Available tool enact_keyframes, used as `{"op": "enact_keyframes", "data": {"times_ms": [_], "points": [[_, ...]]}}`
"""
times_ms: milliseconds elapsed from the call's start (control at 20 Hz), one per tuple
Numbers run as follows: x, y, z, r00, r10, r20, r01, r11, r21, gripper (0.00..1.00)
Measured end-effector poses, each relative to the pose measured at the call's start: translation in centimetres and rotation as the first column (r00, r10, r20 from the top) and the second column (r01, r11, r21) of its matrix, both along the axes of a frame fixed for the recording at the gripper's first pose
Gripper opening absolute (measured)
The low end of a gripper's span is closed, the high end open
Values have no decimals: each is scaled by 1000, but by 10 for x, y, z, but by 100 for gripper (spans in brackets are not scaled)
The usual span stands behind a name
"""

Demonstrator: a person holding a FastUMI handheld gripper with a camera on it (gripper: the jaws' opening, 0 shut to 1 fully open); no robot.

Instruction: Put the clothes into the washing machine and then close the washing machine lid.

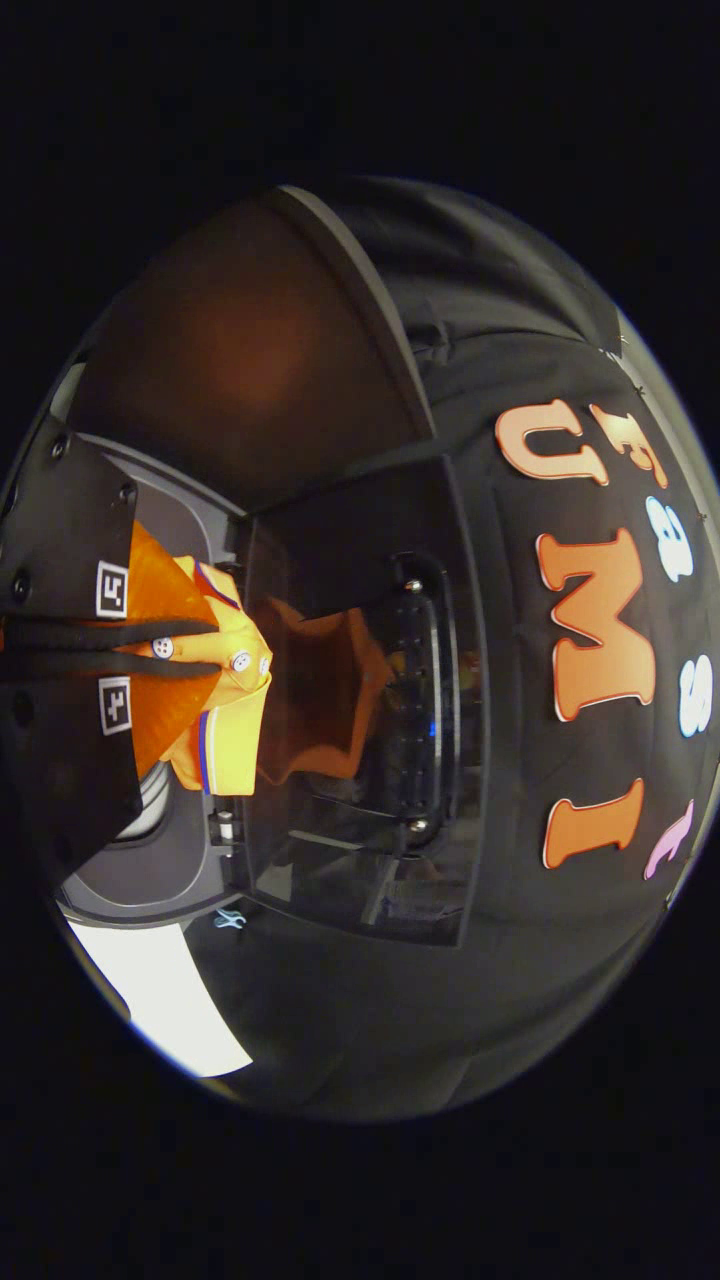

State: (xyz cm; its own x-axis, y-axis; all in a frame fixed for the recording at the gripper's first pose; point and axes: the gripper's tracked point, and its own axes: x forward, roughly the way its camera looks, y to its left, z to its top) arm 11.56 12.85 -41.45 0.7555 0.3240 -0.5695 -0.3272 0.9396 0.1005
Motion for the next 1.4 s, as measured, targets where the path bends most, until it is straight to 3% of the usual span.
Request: {"op": "enact_keyframes", "data": {"times_ms": [450,750,1250,1350,1400], "points": [[2,-4,-101,968,-61,-245,52,998,-43,8],[-28,-14,-163,877,-164,-451,119,985,-127,8],[-31,-17,-173,854,-189,-486,124,979,-163,9],[-35,-12,-171,846,-179,-502,119,982,-149,16],[-36,-9,-168,847,-168,-505,111,984,-142,37]]}}
